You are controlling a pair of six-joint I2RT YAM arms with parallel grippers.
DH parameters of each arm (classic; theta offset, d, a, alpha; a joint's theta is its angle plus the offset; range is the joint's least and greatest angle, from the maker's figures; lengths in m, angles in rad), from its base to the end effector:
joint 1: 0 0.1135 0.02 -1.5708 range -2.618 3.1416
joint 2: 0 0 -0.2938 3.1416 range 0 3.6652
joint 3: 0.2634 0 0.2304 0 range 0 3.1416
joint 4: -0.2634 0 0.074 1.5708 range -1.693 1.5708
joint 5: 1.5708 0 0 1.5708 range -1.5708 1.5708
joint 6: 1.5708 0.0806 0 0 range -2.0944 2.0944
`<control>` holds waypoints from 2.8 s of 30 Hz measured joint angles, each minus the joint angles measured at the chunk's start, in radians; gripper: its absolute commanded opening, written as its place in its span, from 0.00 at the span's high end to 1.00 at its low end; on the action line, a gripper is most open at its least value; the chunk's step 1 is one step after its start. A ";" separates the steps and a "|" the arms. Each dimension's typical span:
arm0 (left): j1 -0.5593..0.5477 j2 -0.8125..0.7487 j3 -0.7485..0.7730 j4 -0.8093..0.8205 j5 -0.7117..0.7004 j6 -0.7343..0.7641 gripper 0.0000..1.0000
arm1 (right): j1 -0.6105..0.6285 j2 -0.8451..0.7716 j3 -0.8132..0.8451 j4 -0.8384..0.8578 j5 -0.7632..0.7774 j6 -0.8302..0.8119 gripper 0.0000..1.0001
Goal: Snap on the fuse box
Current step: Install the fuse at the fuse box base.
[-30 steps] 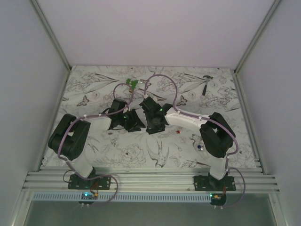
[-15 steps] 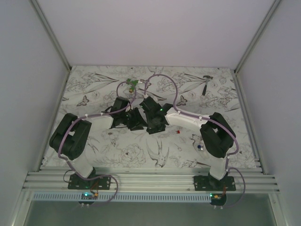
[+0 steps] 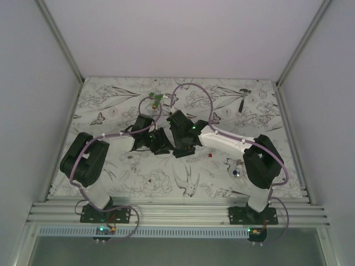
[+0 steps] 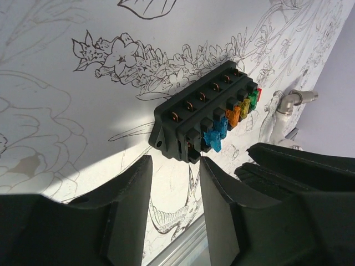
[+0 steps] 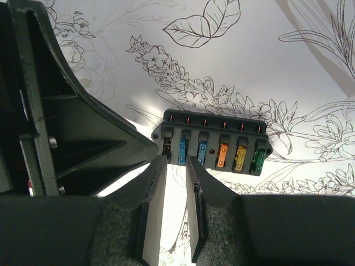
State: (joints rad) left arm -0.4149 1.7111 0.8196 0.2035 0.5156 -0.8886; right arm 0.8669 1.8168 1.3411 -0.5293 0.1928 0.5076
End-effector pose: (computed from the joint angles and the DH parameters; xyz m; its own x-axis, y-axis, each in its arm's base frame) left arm 0.3124 -0.1810 0.1775 -0.9092 -0.3374 -0.2441 -0.0102 0.6039 -0.7970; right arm 0.2699 0.2941 0.2207 -0.8088 -0.2156 -0.5471 -0.3302 0.9364 0.1192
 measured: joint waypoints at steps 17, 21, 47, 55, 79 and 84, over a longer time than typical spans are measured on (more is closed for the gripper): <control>-0.020 0.050 0.023 0.000 0.008 -0.007 0.65 | -0.001 0.075 0.010 -0.017 -0.008 -0.025 0.84; -0.022 0.056 0.029 0.002 0.008 -0.013 0.65 | -0.001 0.077 0.015 -0.025 -0.007 -0.025 0.92; -0.024 0.076 0.033 0.013 0.006 -0.055 0.69 | 0.010 0.077 0.026 -0.035 0.033 -0.021 1.00; -0.024 0.076 0.033 0.013 0.007 -0.058 0.69 | 0.010 0.076 0.019 -0.027 0.034 -0.007 1.00; -0.024 0.076 0.033 0.013 0.006 -0.061 0.69 | 0.010 0.053 -0.042 0.029 0.042 0.006 1.00; -0.024 0.076 0.033 0.013 0.007 -0.061 0.70 | 0.009 0.053 -0.043 0.030 0.042 0.006 1.00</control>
State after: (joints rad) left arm -0.4389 1.7874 0.8528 0.2165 0.5224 -0.9501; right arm 0.8757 1.8702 1.2980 -0.4995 0.2344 0.5133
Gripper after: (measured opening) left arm 0.310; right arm 0.062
